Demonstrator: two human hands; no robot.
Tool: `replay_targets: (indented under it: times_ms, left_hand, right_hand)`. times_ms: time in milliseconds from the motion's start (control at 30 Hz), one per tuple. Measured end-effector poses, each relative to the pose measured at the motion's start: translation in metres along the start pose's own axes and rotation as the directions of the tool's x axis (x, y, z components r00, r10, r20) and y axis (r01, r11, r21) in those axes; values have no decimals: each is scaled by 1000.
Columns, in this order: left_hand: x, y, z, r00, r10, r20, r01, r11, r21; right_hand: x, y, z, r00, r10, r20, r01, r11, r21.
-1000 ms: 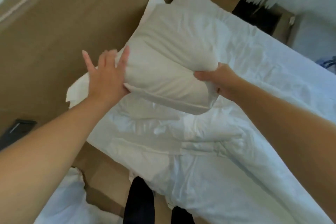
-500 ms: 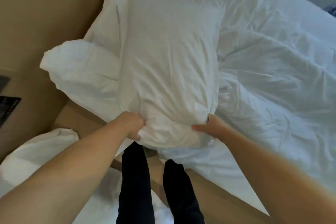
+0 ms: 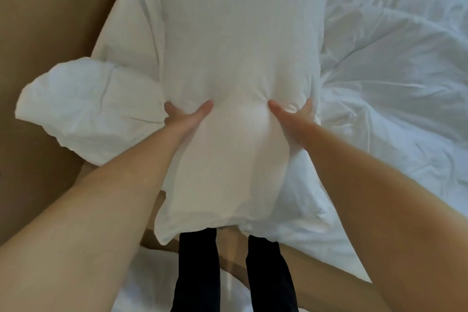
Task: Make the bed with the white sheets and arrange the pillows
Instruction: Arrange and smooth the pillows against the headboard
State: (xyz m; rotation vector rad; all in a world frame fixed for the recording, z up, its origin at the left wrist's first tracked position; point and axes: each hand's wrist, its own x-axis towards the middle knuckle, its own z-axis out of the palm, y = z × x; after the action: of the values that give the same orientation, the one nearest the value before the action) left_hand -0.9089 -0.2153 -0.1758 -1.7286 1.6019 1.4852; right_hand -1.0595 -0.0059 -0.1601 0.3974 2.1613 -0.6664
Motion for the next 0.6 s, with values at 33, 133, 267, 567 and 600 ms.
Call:
replay_targets:
  times_ms: [33, 133, 267, 567, 600]
  left_hand:
    - [6, -5, 6, 1000, -25, -19, 25, 1000, 7]
    - [18, -22, 18, 995, -48, -87, 46, 999, -25]
    - [8, -29, 18, 999, 19, -49, -23, 996, -89]
    - [-153, -54, -36, 986, 76, -150, -125, 928, -350]
    - [-181, -62, -43, 981, 63, -182, -127, 921, -369]
  right_hand:
    - [7, 3, 7, 1000, 0, -31, 0, 1000, 1]
    - [24, 11, 17, 995, 52, -80, -48, 997, 58]
    - [17, 20, 7, 991, 13, -133, 7, 989, 151]
    - [-120, 33, -50, 970, -180, -164, 217, 945, 246]
    - [-143, 39, -56, 970, -192, -148, 226, 938, 263]
